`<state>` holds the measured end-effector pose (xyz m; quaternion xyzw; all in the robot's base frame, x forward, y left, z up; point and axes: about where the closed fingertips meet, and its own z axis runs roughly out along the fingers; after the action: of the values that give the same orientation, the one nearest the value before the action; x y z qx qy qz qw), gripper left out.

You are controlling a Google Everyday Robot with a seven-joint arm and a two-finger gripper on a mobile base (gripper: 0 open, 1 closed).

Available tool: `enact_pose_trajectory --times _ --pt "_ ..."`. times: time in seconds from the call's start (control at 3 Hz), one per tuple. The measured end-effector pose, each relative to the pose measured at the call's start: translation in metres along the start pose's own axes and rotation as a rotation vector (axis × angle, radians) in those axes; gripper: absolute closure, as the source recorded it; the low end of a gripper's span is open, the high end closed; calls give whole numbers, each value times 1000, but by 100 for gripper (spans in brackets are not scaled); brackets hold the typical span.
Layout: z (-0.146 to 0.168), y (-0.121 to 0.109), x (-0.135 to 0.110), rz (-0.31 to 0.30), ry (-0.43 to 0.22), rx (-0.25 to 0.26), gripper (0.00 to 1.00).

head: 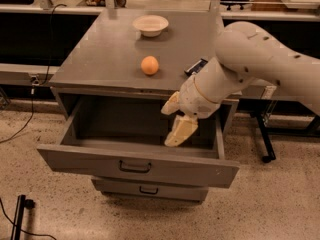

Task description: Open top drawer

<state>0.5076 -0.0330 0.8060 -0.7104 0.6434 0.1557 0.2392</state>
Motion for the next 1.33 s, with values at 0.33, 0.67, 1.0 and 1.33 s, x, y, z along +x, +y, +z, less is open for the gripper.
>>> enact_pose_trajectory --times 0.33,0.67,1.0,1.33 --pt "35 -21 -5 70 41 -37 57" --pt "61 -29 -9 100 101 -9 81" --pt "79 -19 -7 119 149 83 100" --pt "95 -19 1 146 125 117 100"
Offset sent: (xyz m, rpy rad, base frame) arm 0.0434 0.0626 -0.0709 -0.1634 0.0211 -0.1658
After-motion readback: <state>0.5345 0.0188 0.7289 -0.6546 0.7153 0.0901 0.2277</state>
